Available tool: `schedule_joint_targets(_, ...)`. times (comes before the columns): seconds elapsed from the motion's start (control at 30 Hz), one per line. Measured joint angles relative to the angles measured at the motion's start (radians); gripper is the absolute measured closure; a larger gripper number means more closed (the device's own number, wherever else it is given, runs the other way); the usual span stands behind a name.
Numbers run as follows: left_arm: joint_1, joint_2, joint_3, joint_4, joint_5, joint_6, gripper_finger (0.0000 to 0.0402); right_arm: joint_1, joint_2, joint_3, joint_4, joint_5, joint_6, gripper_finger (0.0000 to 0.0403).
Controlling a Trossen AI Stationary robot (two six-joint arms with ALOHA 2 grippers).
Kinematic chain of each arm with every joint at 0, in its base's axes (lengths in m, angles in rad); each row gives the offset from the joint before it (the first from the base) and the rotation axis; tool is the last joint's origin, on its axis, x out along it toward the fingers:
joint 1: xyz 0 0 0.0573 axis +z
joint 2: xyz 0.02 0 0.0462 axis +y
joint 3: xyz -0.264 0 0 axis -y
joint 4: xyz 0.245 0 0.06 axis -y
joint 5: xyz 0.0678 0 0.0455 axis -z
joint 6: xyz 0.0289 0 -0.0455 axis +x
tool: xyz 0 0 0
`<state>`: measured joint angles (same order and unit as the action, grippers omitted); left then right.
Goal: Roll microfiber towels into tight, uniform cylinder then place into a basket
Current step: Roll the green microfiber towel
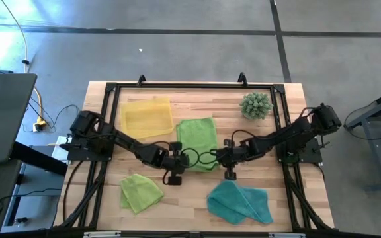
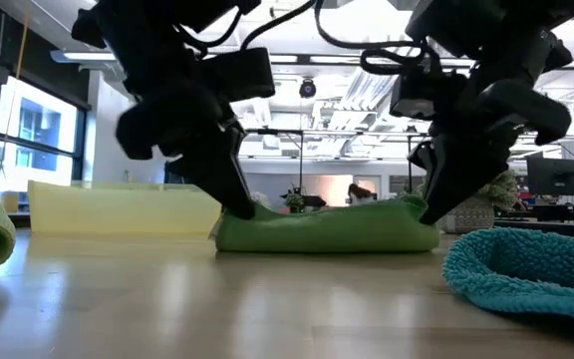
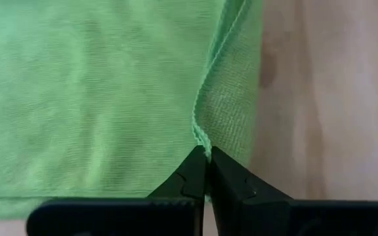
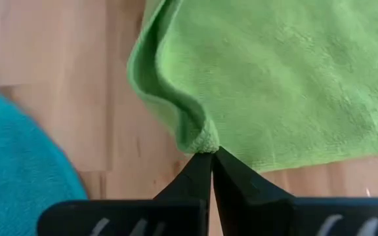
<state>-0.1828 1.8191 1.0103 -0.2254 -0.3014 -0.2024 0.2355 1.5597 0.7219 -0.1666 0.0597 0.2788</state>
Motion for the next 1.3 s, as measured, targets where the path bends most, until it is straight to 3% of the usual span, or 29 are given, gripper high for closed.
schedule_joint_targets(0.43,0.014,0.009,0.000,-0.048,-0.002,-0.056,0.0398,-0.033,0.000,0.000,-0.048,0.045,0.037,0.0400)
schedule_joint_targets(0.83,0.012,0.009,0.000,-0.048,-0.042,-0.060,0.0398,-0.034,-0.001,0.000,-0.101,0.047,0.016,0.0329)
schedule_joint_targets(1.0,0.012,0.009,0.000,-0.048,-0.042,-0.067,0.0398,-0.034,-0.039,0.004,-0.188,0.045,0.054,0.0325)
schedule_joint_targets(1.17,0.012,0.030,0.001,-0.044,-0.039,-0.067,0.0398,-0.014,-0.101,0.004,-0.132,0.044,0.051,0.0336)
schedule_joint_targets(1.3,0.012,0.043,0.001,-0.040,-0.037,-0.067,0.0398,0.027,-0.123,0.004,0.019,0.065,-0.038,0.0343)
